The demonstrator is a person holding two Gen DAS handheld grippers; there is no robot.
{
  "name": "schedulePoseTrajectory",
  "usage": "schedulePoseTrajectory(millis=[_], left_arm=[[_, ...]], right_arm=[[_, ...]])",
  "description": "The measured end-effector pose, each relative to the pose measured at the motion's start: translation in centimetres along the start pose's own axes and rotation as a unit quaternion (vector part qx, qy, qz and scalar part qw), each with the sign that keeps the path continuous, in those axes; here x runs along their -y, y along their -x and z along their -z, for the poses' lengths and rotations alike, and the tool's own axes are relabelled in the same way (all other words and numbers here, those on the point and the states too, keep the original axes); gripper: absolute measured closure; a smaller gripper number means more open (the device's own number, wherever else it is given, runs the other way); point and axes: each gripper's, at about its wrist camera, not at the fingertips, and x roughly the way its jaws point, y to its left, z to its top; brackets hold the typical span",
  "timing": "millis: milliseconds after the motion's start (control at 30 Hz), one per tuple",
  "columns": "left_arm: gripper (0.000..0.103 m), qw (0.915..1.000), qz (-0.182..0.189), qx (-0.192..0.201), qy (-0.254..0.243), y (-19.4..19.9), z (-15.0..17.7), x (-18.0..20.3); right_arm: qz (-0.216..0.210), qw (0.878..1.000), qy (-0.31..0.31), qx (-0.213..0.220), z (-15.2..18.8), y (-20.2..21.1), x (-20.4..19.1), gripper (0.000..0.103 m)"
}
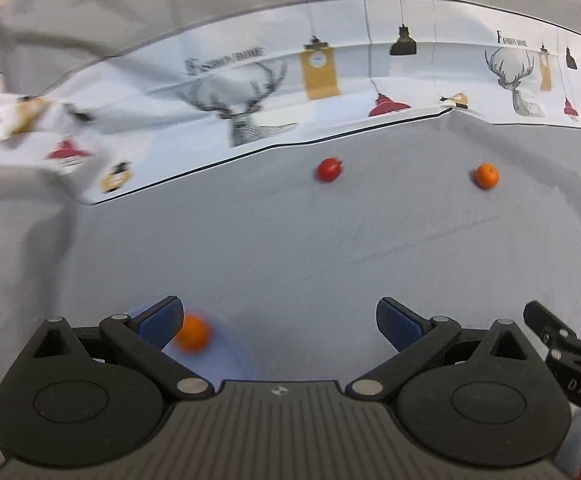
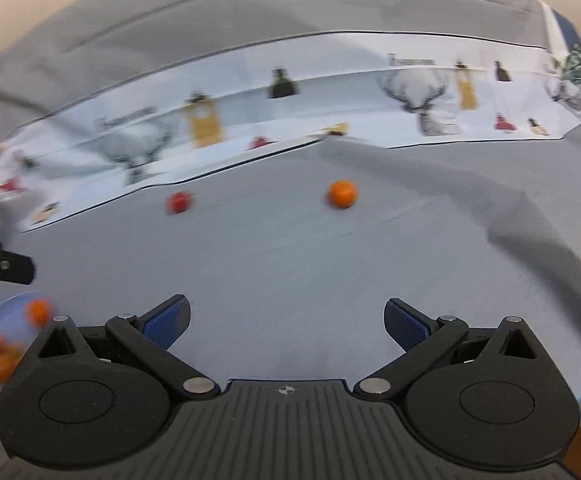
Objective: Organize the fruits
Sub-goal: 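Move the open right tool toward a loose tangerine, then grasp the tangerine with the right tool while the left grasps the red cherry tomato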
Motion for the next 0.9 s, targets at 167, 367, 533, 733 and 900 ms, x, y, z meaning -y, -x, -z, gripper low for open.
schedulePoseTrajectory(millis=[167, 367, 533, 733, 900], left_arm=[[0.0, 0.9999, 0.016, 0.0, 0.003, -7.7, -4.8, 2.0], [0.0, 0.9991, 0.014, 0.003, -0.041, -17.1, -9.7, 4.2], [0.0, 0.9988, 0.015, -0.035, -0.03, -23.9, -11.9, 4.5], [0.0, 0.9991, 0.04, -0.011, -0.004, -25.0, -12.4, 3.6], [0.0, 0.9992, 0.04, -0.004, -0.002, -25.3, -12.3, 3.4]], right_arm=[[0.054, 0.997, -0.045, 0.014, -2.8, -8.3, 3.1, 0.001], [0.101, 0.992, -0.077, 0.018, -5.5, -17.5, 5.4, 0.001], [0.122, 0.989, -0.078, 0.013, -6.6, -23.6, 5.9, 0.001], [0.124, 0.99, -0.057, 0.027, -6.1, -25.4, 5.7, 0.0], [0.126, 0.99, -0.055, 0.029, -6.1, -25.5, 5.5, 0.001]])
